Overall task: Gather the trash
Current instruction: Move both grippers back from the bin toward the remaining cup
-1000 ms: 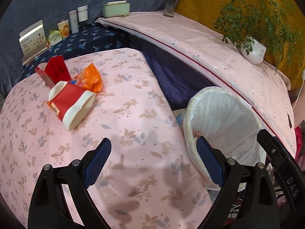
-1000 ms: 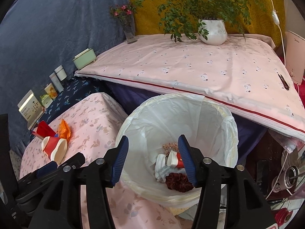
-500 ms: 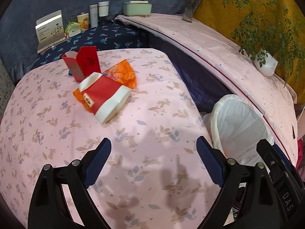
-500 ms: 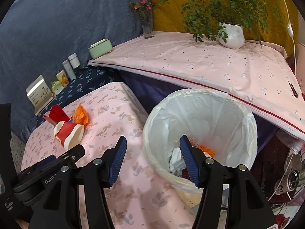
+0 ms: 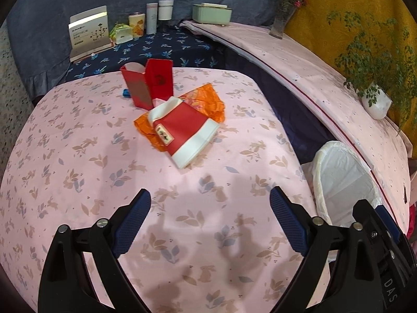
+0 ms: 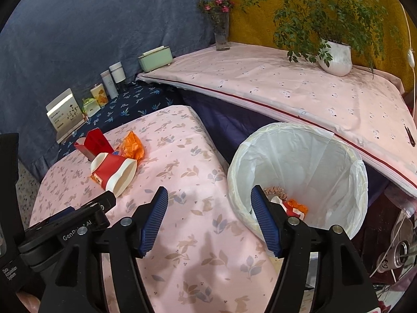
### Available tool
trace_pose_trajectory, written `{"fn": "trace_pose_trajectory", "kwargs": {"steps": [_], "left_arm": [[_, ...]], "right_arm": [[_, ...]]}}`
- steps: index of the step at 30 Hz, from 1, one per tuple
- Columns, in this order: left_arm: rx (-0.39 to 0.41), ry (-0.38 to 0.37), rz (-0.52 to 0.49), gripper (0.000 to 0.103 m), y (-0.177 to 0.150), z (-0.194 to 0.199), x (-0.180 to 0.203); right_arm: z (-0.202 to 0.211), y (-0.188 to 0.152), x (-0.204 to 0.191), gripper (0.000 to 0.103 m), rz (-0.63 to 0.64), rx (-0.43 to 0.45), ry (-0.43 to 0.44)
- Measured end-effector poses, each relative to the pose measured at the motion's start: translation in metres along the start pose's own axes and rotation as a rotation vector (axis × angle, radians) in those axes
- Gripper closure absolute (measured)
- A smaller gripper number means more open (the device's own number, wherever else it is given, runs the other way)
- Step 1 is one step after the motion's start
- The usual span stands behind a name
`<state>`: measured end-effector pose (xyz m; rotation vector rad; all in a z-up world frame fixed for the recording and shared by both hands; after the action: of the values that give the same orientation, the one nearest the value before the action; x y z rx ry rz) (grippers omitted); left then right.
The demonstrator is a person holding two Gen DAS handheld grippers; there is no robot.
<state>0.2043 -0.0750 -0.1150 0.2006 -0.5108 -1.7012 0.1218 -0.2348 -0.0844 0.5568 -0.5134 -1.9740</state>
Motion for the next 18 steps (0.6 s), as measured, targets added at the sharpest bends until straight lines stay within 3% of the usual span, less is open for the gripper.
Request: {"fn": "trace_pose_trajectory", "kwargs": {"steps": [9,18], "left_arm": [[-0.026,0.005,0.101,0.013,-0.001,-0.01,-0.041],[-0.061,-0.048,0.18,0.013,0.011,-0.022,-0.066]], "right_arm": [[-0.01,-0.006,-0.019,0.034,0.022,-0.02,0.001],[-0.029,-0.008,-0.04,0.034,0.053,-0.051,0.013]]}}
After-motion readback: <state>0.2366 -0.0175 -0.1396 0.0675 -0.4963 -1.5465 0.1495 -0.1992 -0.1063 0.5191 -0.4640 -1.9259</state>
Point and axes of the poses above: each gripper's, at about its wrist camera, not at the fingertips, and z roughly against the way its jaws point, x to its right, y to its top, the point moved 10 cm from there along -z, roughly the way its jaws point, and after that the axes turned 11 degrees about -x, right-handed, at the moved point
